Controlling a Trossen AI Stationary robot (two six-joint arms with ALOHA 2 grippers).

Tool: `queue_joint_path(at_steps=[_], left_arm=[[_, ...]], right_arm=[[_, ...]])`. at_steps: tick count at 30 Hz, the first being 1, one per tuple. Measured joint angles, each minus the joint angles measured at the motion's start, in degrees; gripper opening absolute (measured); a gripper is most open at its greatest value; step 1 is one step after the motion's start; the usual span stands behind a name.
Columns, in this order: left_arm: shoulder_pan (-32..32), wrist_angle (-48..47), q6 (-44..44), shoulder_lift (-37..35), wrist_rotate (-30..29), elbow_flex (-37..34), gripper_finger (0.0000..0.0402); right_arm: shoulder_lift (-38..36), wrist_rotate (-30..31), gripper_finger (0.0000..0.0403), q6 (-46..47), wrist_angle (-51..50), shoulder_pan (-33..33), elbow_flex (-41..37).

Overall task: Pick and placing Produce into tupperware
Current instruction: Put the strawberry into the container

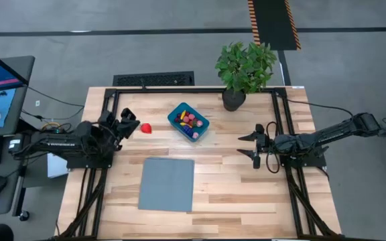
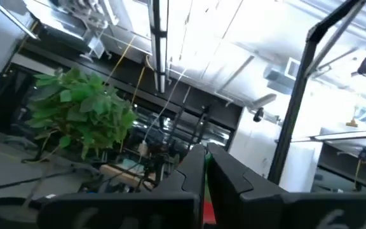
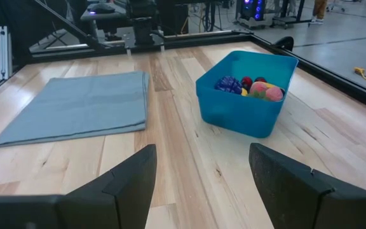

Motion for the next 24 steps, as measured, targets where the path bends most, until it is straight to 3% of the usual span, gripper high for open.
queue_joint_path(at_steps=[7,15,21,24], left_arm=[[-0.91,-7.05,5.51,1.13,-6.57,0.02,0.0],[-0.93,-11.36,17.26,8.63,-8.81,1.7,0.0],[-0.61,-22.32,19.13,15.9,-25.12,7.21,0.0],[-0.12,-25.67,20.54,19.9,-27.18,10.5,0.0]], right_arm=[[0.01,0.0,0.0274,0.0,-0.24,0.0,0.0],[0.01,-0.01,0.0274,0.0,-0.24,0.01,0.0],[0.01,0.0,0.0274,0.0,-0.24,0.0,0.0],[0.01,0.0,0.0274,0.0,-0.24,0.02,0.0]])
